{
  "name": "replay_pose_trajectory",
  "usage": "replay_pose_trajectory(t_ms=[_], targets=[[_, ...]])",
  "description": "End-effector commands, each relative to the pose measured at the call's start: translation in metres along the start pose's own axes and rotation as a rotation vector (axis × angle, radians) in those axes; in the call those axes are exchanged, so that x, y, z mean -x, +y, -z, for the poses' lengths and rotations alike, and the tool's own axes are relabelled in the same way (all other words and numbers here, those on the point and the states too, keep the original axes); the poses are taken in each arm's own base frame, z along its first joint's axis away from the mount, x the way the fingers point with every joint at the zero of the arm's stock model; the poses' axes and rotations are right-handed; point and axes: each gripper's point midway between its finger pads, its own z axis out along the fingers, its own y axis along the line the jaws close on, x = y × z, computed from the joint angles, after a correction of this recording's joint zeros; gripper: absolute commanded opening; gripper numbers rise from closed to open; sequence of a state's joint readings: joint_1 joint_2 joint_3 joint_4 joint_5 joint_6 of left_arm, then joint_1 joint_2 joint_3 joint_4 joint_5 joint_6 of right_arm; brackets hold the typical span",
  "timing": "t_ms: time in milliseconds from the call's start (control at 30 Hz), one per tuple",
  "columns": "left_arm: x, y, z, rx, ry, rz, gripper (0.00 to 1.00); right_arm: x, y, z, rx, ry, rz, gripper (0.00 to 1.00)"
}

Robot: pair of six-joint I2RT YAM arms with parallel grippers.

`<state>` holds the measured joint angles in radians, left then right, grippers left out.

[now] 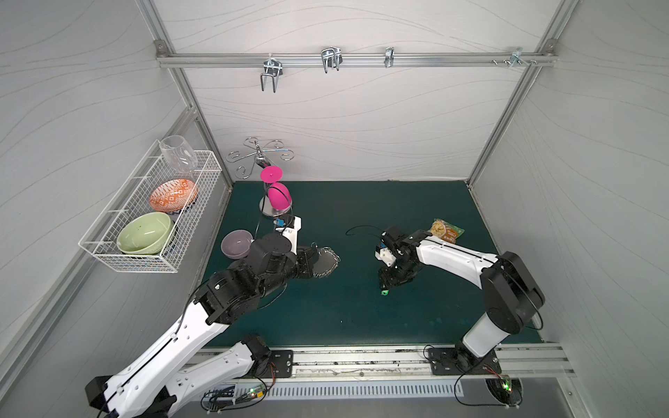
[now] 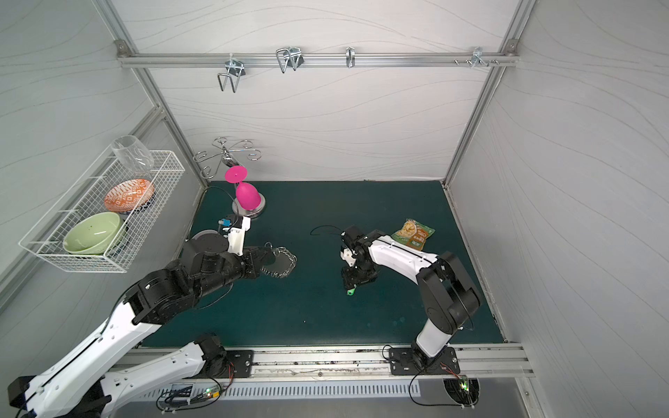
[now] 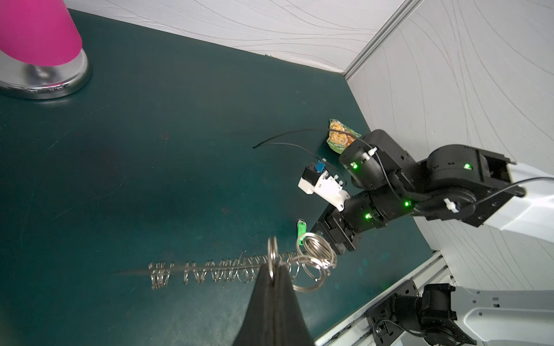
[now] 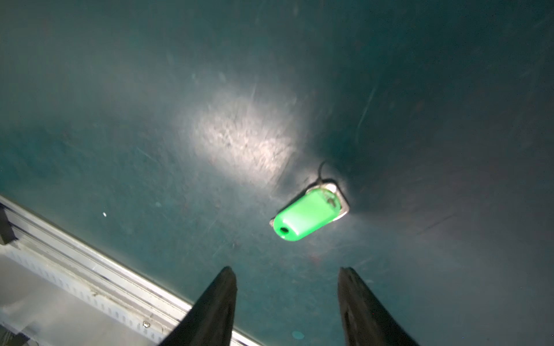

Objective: Attach keys to a key ring
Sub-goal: Pick up the key from the center of the board.

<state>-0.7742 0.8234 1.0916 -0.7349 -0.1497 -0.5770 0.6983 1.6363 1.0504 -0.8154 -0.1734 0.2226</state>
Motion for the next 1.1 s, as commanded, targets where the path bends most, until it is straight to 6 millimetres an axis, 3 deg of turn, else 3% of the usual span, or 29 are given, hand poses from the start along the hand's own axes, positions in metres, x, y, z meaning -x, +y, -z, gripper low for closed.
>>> replay_pose_trajectory(t_ms=[0,233,767,1067], targets=[[0.021,-0.011,0.009,-0.048,-0.087,0.008,0.0,-0.012,0.004,0.0,0.023,0.005,-0.066,0.59],[0.021,-0.01,0.01,-0.044,-0.09,0.015,0.0,-0.022,0.018,-0.02,0.028,0.014,-0.036,0.64],[0.019,-0.005,0.018,-0.03,-0.086,0.031,0.0,0.002,0.017,-0.048,-0.015,-0.008,-0.013,0.7],[0.02,-0.006,0.018,-0.031,-0.086,0.026,0.0,0.024,0.036,-0.047,0.03,-0.046,-0.006,0.71]])
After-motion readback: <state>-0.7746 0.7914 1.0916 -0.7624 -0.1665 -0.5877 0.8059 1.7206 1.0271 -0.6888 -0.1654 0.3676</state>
